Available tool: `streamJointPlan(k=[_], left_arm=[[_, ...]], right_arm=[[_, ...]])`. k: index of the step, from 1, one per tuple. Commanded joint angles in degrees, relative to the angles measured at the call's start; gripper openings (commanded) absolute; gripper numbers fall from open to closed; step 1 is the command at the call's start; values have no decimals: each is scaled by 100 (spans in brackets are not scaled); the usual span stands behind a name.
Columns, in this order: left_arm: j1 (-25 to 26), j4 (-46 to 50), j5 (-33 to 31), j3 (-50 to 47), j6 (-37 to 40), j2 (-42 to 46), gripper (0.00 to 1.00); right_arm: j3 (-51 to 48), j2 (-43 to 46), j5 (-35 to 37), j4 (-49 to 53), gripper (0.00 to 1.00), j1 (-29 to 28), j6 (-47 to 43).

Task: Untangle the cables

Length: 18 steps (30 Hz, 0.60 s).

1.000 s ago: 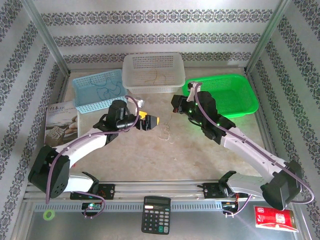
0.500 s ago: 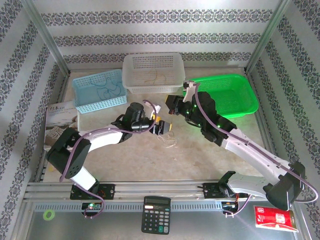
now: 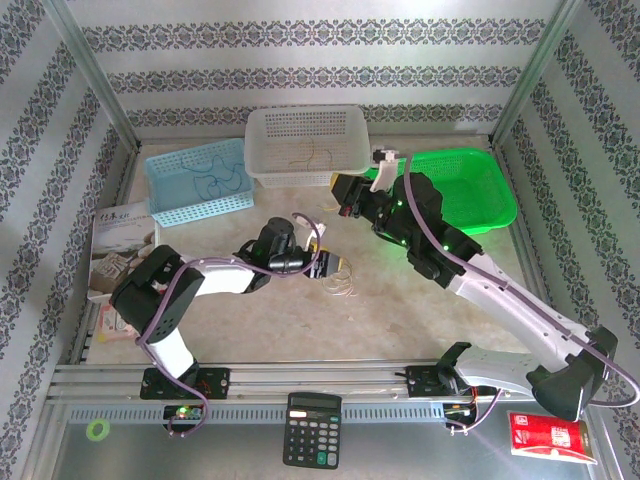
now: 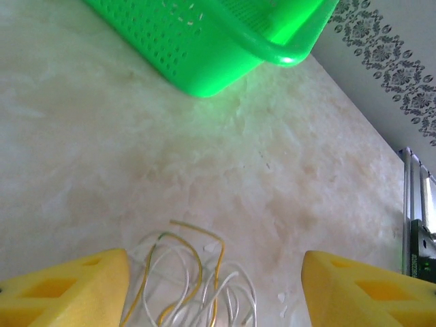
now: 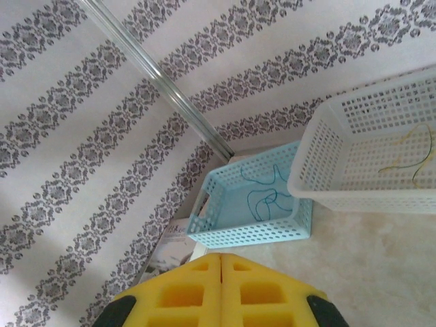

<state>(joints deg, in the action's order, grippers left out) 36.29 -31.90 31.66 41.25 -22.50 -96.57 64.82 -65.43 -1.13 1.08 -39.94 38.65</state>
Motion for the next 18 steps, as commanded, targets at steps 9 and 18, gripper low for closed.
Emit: streamJointPlan(k=[9,18], left_arm=[[-34,417,-937,-421,148,1626,97],[-675,1476,-1744,-338,-37,2612,100]], right_arm=[[610,-403,110,-67,0,1039,-29],[1729,-1799,-127,-187,0,1660,-110]])
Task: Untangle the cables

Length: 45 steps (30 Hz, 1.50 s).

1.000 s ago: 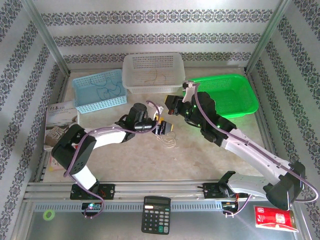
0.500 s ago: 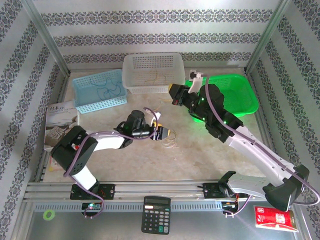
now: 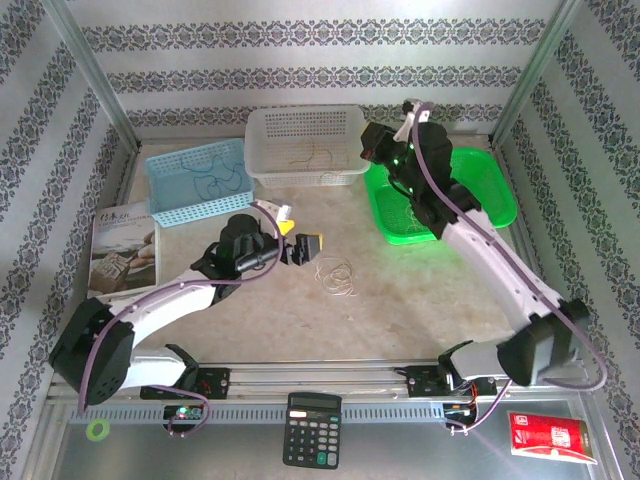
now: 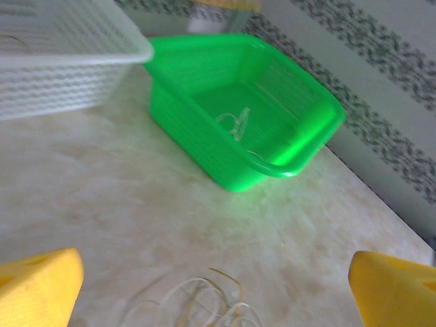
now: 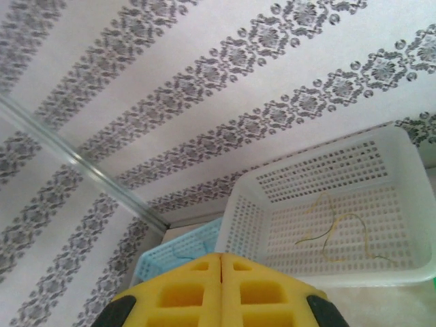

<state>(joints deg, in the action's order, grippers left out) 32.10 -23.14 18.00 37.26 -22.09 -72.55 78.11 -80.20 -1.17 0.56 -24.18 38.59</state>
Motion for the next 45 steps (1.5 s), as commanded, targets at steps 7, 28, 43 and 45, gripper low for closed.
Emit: streamJointPlan(k=[7,28,43,45], left_arm=[[-1363,1305,-77,435,-836,293,100],[-1857,1638,247,893,-856,352,100],[-1811,1426,1021,625,-1338,115,100],[-1747,1424,1095,545,-1401,114,100]], right_arm=[[1775,-1943,-384,-160,0,361,-89],[6048,-5365,-1691,1091,49,312,-722],[-381,-1175,-858,-78,49,-508,-931],[-1156,-707,-691,-229,49,-620,-856]])
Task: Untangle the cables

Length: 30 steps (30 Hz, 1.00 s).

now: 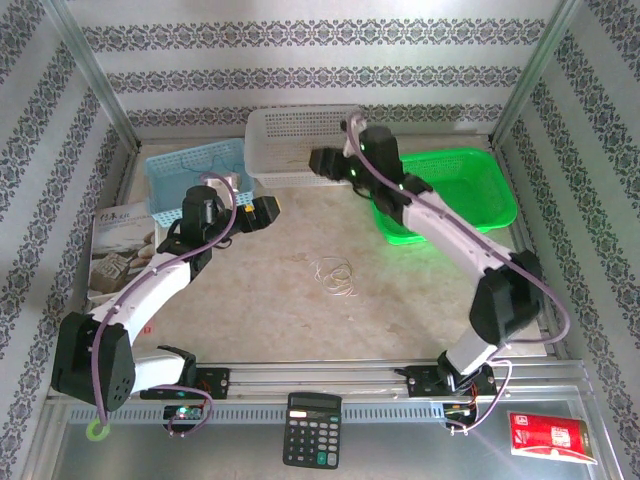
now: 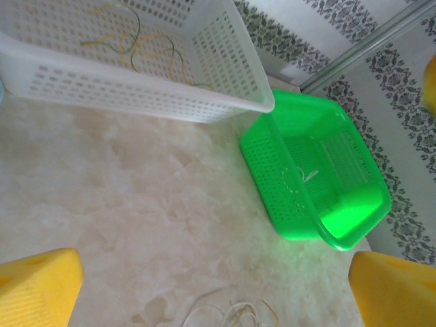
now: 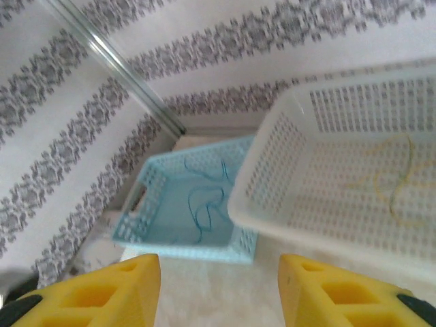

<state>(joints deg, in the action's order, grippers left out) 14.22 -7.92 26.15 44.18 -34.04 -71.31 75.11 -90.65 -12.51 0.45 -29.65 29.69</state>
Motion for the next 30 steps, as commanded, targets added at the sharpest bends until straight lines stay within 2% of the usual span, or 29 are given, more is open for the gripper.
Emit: streamJointPlan(k=[1,5,10,14,22,30], left_arm=[[81,-87,305,-182,-240,-6,100],[246,19,192,-337,-367,60,100],[301,18,15,-572,-735,167,100],[305,119,-7,-648,-847,261,100],[307,290,-6,-755,-898,444,100],[308,276,69,-721,-917,399,100]], right_arm=[[-1238,546,532,-271,49,-145,43],[-2196,1024,948,-54,50,-440,-226],[-2553,1041,1225,541,50,-685,-572],[-2554,870,1281,720,50,-848,-717],[-1868,-49,1362,1399,50,-1122,-1248],[-2499,494,1502,1272,47,-1007,-1040]])
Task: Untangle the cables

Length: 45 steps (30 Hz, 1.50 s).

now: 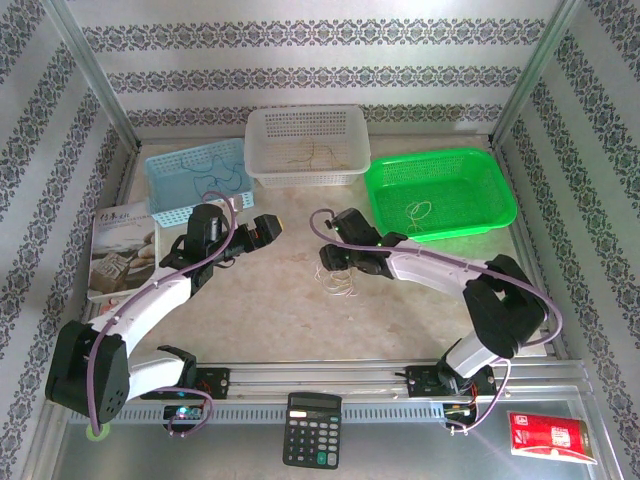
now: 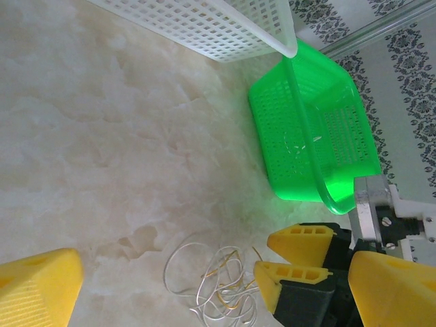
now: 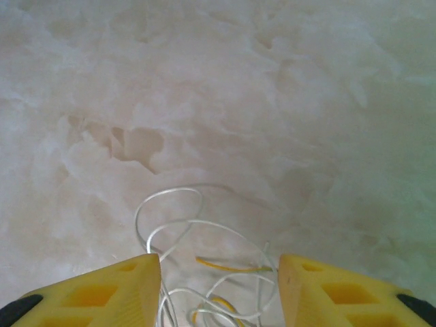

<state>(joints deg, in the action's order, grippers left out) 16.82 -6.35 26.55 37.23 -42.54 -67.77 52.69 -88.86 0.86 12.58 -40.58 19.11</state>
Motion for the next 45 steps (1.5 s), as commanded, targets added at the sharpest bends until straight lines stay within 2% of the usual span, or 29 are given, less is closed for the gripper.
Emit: streamJointPlan(k=[1,10,24,26,29,31,32,40,45], left_arm=[[47,108,40,-1,-57,21,100],[48,-55,159,85,-113,-157,100],[53,-103,193,174,-101,-250,100],[58,-106,202,180,-89,-257,100],[60,-120,223,175,-95,-263,100],[66,-121,239,172,-66,-253,100],[62,-121,245,172,-51,-250,100],[102,-464,461,126,158,-269,100],[347,-640,643,150,574,-340,100]], right_arm=[[-377,419,115,-2,47,125,75],[-1116,864,-225,-307,38,573,274],[-869,-115,-549,-747,35,722,332],[-827,-249,-573,-799,31,740,356],[-786,-285,-648,-810,13,764,351],[-812,-160,-686,-773,2,780,339],[-815,-53,-707,-726,0,782,334],[-839,1237,-734,-398,0,788,468],[-731,1674,-928,-442,0,762,714]])
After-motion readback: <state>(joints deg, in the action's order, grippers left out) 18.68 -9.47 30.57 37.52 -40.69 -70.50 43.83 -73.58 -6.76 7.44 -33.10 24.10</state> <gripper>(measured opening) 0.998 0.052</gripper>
